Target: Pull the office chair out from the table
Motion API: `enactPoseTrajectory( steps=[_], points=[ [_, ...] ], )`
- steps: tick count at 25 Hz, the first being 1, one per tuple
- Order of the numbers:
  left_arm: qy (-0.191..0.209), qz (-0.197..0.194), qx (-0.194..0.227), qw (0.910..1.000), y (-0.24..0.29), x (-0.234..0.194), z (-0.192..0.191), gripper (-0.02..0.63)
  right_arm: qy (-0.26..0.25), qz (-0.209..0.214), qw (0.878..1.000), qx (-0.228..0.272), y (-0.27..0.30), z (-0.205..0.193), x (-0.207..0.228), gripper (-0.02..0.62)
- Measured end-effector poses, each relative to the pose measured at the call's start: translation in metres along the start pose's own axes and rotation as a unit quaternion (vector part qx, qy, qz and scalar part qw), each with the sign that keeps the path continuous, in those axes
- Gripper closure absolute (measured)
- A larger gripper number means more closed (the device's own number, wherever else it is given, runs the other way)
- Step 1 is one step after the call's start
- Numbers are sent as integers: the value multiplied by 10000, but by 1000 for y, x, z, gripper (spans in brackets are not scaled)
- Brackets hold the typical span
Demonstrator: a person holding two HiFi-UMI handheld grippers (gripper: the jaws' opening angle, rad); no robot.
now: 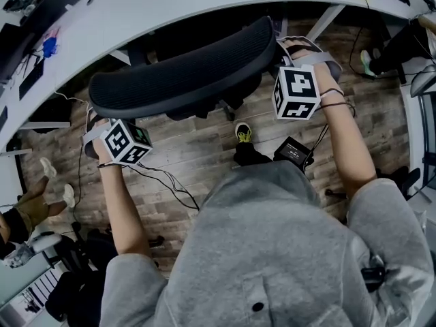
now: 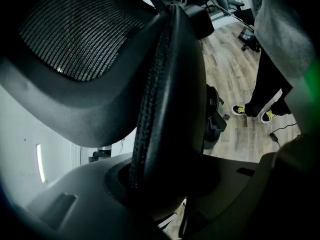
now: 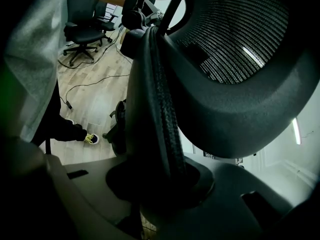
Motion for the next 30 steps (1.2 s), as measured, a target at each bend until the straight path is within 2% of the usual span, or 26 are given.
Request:
enactPoseTrajectory(
  steps=[30],
  points=[
    [-316, 108, -160, 9993, -144, 134, -11, 436, -183, -30, 9993, 330, -120, 14, -117, 468]
  ],
)
Point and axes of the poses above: the fingertips, and each gripper's own axes: y forward along the fingers, x to its right, z out of its top, the point moved 2 cm from there along -y, backward along the fingers, and after that the axes turned 3 degrees about -z, right-handed, at the moved point
